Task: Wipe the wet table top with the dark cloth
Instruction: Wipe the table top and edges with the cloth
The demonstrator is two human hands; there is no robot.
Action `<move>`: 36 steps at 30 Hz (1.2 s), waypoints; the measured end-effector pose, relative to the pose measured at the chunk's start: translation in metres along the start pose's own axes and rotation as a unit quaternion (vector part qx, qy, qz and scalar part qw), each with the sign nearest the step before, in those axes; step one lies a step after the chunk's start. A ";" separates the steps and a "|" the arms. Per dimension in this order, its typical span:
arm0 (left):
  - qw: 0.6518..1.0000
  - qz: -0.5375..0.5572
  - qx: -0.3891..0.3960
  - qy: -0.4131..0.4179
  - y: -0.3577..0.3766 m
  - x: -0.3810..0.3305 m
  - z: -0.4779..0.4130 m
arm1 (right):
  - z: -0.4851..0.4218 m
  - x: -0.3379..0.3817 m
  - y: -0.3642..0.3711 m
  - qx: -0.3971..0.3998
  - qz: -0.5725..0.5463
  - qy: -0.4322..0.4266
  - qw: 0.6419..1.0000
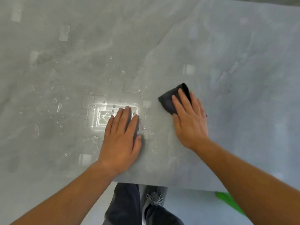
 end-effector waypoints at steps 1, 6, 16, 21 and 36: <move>1.000 -0.006 0.008 -0.003 0.001 0.002 0.001 | -0.007 -0.009 -0.006 -0.015 -0.023 0.045 0.999; 0.999 -0.010 0.033 0.001 0.001 0.015 0.003 | 0.024 0.033 0.019 -0.027 -0.013 0.063 0.998; 0.998 0.035 0.048 0.015 0.007 0.017 0.003 | 0.036 0.022 0.020 -0.030 -0.038 0.077 0.996; 0.998 0.037 0.024 0.037 0.006 0.029 0.018 | 0.068 0.072 0.045 -0.035 -0.035 0.092 0.995; 0.997 0.047 0.039 0.045 0.022 0.058 0.050 | 0.121 0.109 0.081 -0.057 -0.050 0.136 0.988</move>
Point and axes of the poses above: each hand's wrist, its own z-axis away from the middle knuckle, its own y-axis out of the palm, x = y × z, the point moved 3 cm from there along -z, towards the middle knuckle, and after that the axes turned 11 degrees about x, right-handed, at the moved point
